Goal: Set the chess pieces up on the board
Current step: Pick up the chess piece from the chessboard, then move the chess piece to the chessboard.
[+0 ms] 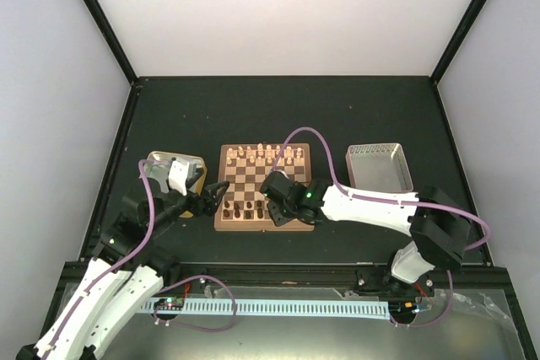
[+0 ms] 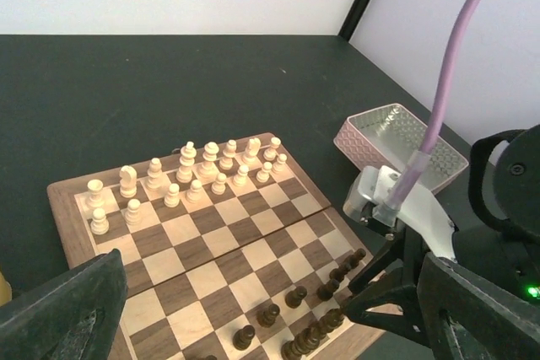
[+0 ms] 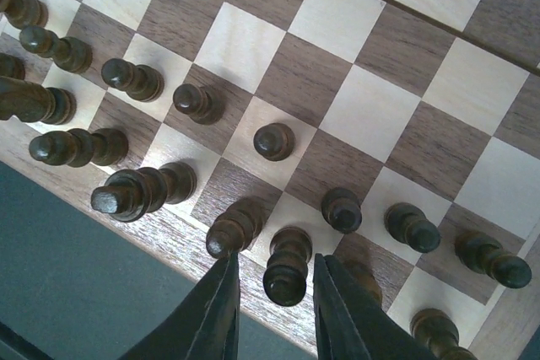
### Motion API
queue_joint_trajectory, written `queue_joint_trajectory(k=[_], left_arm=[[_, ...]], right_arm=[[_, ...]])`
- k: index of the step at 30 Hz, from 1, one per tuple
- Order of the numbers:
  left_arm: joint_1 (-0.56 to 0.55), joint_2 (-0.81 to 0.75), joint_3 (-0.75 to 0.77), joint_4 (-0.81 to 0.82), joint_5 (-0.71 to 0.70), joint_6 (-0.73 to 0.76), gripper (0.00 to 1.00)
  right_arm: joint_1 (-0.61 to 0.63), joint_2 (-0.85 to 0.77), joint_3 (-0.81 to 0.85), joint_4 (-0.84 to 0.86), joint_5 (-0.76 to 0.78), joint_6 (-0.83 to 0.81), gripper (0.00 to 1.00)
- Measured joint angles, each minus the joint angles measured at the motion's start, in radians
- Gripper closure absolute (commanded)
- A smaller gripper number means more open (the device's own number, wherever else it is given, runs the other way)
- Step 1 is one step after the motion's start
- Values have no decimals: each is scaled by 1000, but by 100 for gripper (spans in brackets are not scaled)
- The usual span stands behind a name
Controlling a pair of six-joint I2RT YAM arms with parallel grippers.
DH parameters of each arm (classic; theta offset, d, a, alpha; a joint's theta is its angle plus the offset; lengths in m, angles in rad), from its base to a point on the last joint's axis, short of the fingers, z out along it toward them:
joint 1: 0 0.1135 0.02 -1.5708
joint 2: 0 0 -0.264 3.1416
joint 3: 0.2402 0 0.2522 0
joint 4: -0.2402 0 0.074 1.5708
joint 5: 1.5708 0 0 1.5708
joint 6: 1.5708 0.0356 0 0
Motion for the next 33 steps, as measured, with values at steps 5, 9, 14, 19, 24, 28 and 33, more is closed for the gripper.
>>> queue_joint_trajectory(k=[5,9,14,19,24,28,33], left_arm=[[0,6,0,1,26,3,6],[0,21,0,0,44,4,7],[0,37,0,2,83,7,12],[0,73,0,11,135,-1,27],[-25,154,-1,33,169,-31,40],[-100,251,0,45,166,-69,49],[-238,424,31,33,112,-112,61]], right_arm=[[0,24,0,0,1,2,81],[0,44,0,1,6,6,89],[0,39,-2,5,15,11,91],[0,-25,-9,0,24,13,92],[0,-147,-30,3,61,29,92],[0,-242,-76,8,120,69,91],[-19,-348,-150,0,201,163,91]])
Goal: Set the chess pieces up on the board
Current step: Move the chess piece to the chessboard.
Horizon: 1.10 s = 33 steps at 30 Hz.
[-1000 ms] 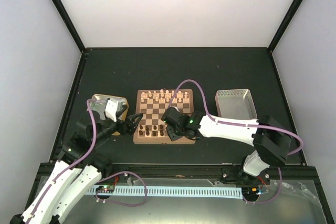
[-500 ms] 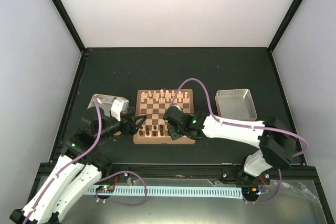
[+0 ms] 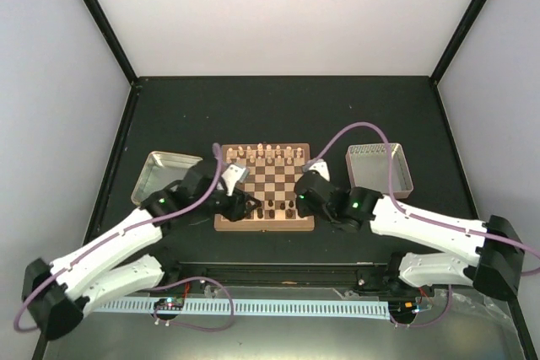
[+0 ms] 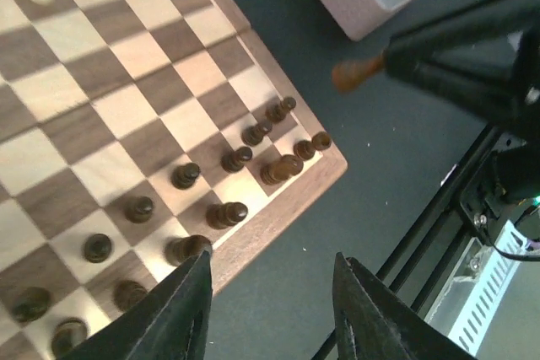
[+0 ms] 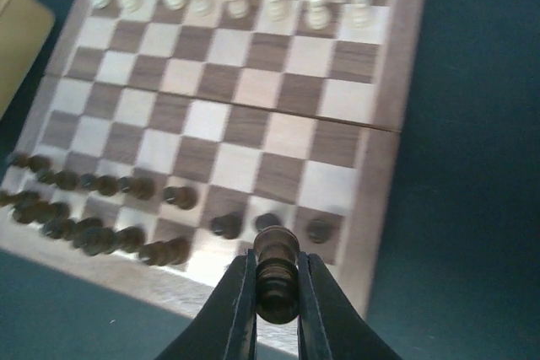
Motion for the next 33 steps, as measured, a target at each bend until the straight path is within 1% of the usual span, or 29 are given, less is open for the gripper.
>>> queue_joint_trajectory(k=[2,7,13,17,23,29,31,33], left_arm=[[-68,91,35,-13,-48,-19,63],[-195,245,126,-39,-161,-76,68],[-287,418,218,-63,-256,-135,70],[-312,519,270,-88,-304,-159,70],[-320,631,348,-152,-369,-164,69],[-320,681,386,-196,-390,-161,66],[-321,685,386,-207,-391,-159,67],[-321,690,386,-221,-393,-159,70]], right_arm=[[-26,-45,-39,-6,26,46,91],[-90,-134,-118,-28,58,129,91],[-108,-163,-146,-40,65,177,91],[-115,-163,-149,-40,65,184,91],[-119,-163,-167,-37,64,184,91],[-128,-163,-178,-31,64,184,91],[-128,-163,-178,-28,64,184,91],[-129,-163,-179,-25,63,184,91]])
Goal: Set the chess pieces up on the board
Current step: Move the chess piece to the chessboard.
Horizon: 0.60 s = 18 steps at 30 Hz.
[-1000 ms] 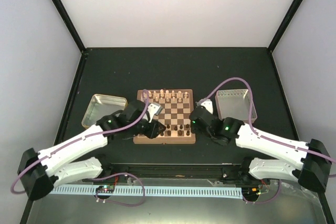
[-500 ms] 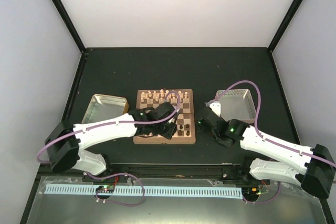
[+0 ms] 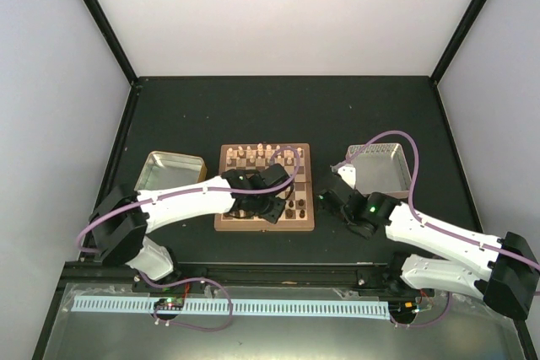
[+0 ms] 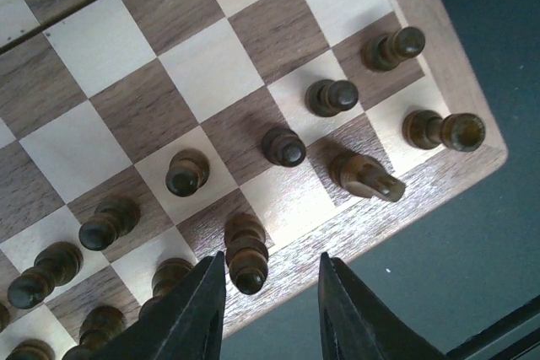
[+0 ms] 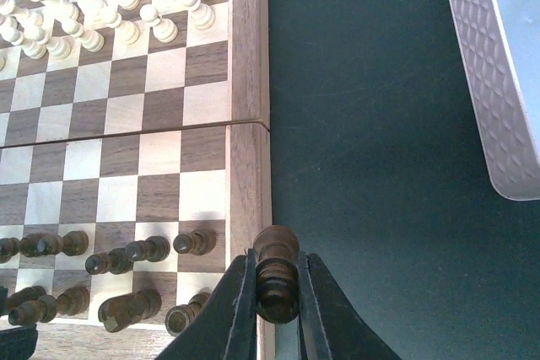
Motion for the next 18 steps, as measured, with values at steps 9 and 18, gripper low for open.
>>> queue_joint_trajectory(k=[9,18], left_arm=[[0,39,0,-21,1,9,82],[0,49,0,-10,13,31,90]], right_arm=[[-4,0,0,3,0,0,91],[-5,-21,-2,3,0,0,91]])
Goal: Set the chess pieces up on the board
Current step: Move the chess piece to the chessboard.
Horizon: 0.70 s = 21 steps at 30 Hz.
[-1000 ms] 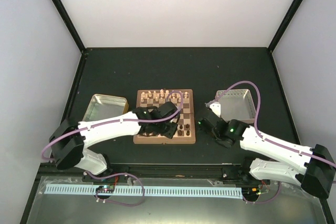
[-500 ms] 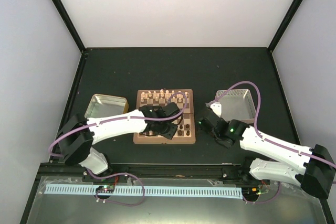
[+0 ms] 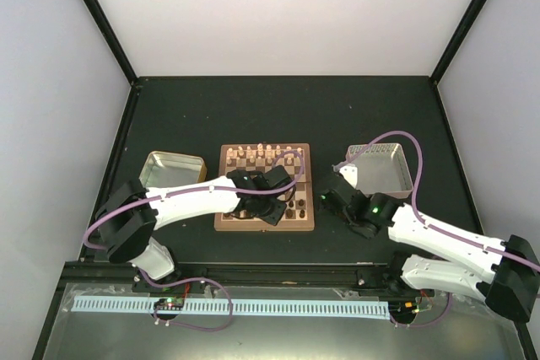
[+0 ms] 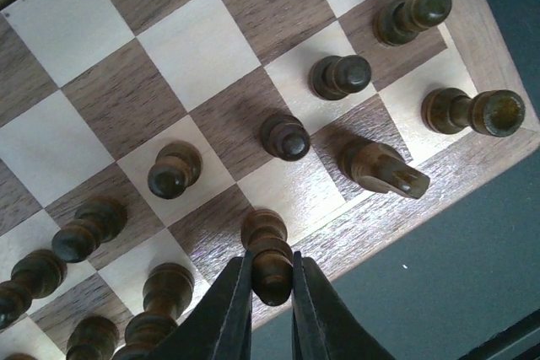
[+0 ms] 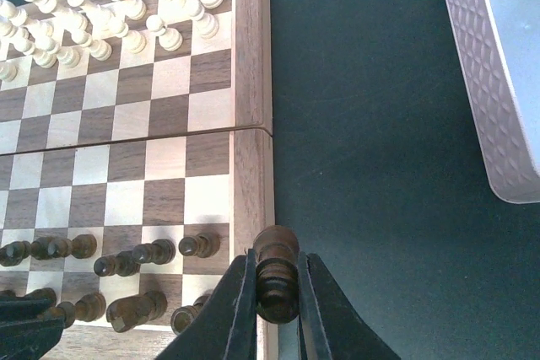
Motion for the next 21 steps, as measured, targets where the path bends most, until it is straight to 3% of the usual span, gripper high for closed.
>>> queue_joint_trajectory(k=[11,16,21], left_arm=[[0,21,13,40,30,6,88],[0,40,29,42,29,6,72],[0,39,30,39,29,6,64]], right_arm=[[0,-6,-12,0,0,0,91],[0,-9,-12,0,-5,-1,92],[0,-34,-12,9,-13,-11,91]])
